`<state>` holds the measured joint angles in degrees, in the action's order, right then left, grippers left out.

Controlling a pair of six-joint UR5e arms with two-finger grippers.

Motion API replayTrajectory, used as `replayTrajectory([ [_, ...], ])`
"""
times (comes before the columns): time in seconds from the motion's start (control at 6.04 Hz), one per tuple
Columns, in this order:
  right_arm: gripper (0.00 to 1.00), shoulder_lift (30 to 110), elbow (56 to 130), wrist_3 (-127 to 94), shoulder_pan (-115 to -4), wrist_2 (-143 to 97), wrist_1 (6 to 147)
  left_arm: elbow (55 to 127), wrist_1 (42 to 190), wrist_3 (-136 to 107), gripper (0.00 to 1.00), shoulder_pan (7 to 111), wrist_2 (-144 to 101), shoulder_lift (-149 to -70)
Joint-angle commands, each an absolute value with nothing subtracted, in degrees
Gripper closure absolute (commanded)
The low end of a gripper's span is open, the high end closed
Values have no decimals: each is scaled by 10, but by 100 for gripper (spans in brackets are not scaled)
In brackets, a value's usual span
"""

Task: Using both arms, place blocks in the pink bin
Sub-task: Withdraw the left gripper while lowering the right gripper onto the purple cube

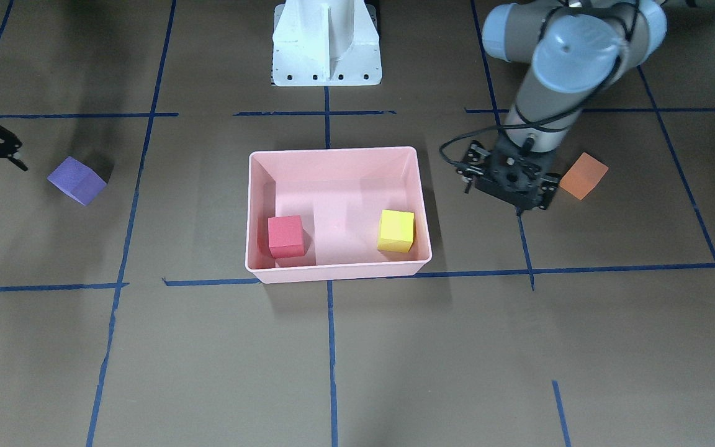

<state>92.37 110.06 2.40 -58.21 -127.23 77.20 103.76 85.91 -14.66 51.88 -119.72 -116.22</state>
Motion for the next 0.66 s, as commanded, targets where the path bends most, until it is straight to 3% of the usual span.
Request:
replayTrajectory([
  [0.0, 0, 956, 1103, -20, -530, -1243, 720, 1038, 867, -113, 0, 541, -1223, -1143],
  [0.5, 0, 951, 1072, -22, -492, -1241, 722, 1038, 867, -114, 0, 541, -1223, -1144],
])
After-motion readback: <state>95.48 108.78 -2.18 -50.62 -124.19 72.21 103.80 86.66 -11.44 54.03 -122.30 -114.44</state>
